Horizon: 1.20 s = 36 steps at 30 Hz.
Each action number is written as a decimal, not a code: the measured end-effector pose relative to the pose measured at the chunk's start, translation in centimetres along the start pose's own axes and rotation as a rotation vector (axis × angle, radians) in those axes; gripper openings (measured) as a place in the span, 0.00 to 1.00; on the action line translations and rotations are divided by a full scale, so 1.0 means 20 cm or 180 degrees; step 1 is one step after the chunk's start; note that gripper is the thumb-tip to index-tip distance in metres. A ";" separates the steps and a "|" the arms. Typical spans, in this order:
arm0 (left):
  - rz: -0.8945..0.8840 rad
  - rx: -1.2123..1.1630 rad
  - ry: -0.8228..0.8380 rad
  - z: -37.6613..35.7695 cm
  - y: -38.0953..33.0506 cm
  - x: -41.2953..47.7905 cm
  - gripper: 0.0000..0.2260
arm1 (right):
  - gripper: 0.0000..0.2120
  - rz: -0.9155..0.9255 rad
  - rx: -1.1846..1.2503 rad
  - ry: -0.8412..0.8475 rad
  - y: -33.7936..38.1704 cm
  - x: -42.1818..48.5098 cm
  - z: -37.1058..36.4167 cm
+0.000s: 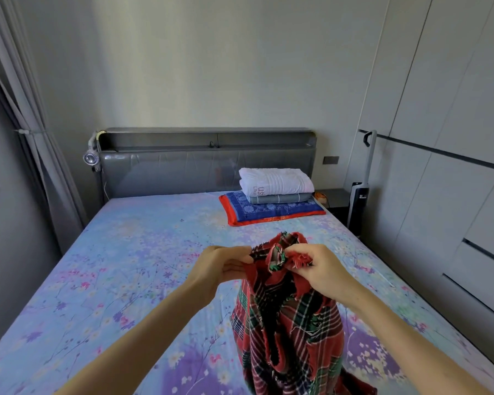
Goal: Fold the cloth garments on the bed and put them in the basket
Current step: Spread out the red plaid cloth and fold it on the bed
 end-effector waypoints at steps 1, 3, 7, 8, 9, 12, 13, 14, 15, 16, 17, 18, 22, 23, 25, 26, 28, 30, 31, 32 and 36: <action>-0.0015 0.0179 0.0003 -0.01 0.00 0.00 0.10 | 0.14 0.0045 -0.0134 0.0136 0.00 0.00 -0.01; -0.0047 0.0542 0.0015 -0.04 0.00 -0.01 0.15 | 0.16 0.0138 -0.0307 0.0294 0.03 -0.01 -0.03; -0.0035 0.0906 0.0023 -0.05 0.01 -0.02 0.15 | 0.20 0.0316 -0.0409 0.0362 0.08 -0.03 -0.04; -0.0011 0.0946 0.0010 -0.04 0.01 -0.02 0.14 | 0.21 0.0346 -0.0424 0.0369 0.09 -0.03 -0.04; 0.0026 0.0971 0.0009 -0.04 0.02 -0.02 0.14 | 0.21 0.0392 -0.0428 0.0388 0.09 -0.03 -0.05; 0.0136 0.0978 0.0091 -0.04 0.05 -0.02 0.10 | 0.24 0.0455 -0.0365 0.0462 0.10 -0.03 -0.08; 0.0172 0.0950 0.0132 -0.04 0.06 -0.02 0.08 | 0.24 0.0477 -0.0331 0.0458 0.10 -0.03 -0.09; 0.0201 0.0913 0.0176 -0.04 0.06 -0.03 0.07 | 0.23 0.0493 -0.0310 0.0450 0.10 -0.03 -0.09; 0.0227 0.0870 0.0222 -0.04 0.07 -0.03 0.06 | 0.22 0.0508 -0.0296 0.0448 0.11 -0.03 -0.10; 0.0249 0.0838 0.0278 -0.04 0.08 -0.03 0.06 | 0.22 0.0514 -0.0286 0.0443 0.11 -0.03 -0.10; 0.0266 0.0827 0.0338 -0.04 0.09 -0.03 0.06 | 0.22 0.0521 -0.0269 0.0434 0.11 -0.02 -0.11; 0.0273 0.0834 0.0392 -0.04 0.09 -0.04 0.06 | 0.22 0.0529 -0.0253 0.0420 0.11 -0.02 -0.11; 0.0259 0.0800 0.0382 -0.04 0.11 -0.04 0.10 | 0.22 0.0532 -0.0236 0.0395 0.11 -0.02 -0.12; 0.0270 0.0763 0.0352 -0.04 0.11 -0.03 0.10 | 0.21 0.0525 -0.0231 0.0404 0.11 -0.02 -0.12; 0.0291 0.0708 0.0320 -0.05 0.11 -0.02 0.09 | 0.20 0.0545 -0.0228 0.0393 0.10 -0.02 -0.13; 0.0302 0.0694 0.0329 -0.05 0.12 -0.01 0.09 | 0.20 0.0561 -0.0229 0.0365 0.10 -0.02 -0.13; 0.0328 0.0660 0.0353 -0.06 0.13 -0.01 0.10 | 0.18 0.0557 -0.0206 0.0297 0.07 -0.01 -0.13; 0.0315 0.0644 0.0249 -0.05 0.13 0.01 0.10 | 0.18 0.0506 -0.0173 0.0258 0.05 -0.01 -0.12; 0.0272 0.0668 0.0114 -0.03 0.12 0.02 0.10 | 0.18 0.0497 -0.0140 0.0241 0.04 -0.01 -0.12; 0.0193 0.0727 -0.0086 0.00 0.11 0.04 0.09 | 0.19 0.0478 -0.0059 0.0207 0.03 -0.01 -0.10; -0.0129 0.0917 -0.1173 0.28 0.02 0.15 0.08 | 0.17 0.0137 0.0178 -0.0479 -0.09 0.04 0.14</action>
Point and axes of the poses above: each hand's wrist, its own x-axis towards the middle knuckle, its own z-axis out of the back of the hand, y = z × x, the point moved 6 cm from there along x, towards the middle knuckle, and after that the axes turned 14 degrees about z, right-handed, at the moved point
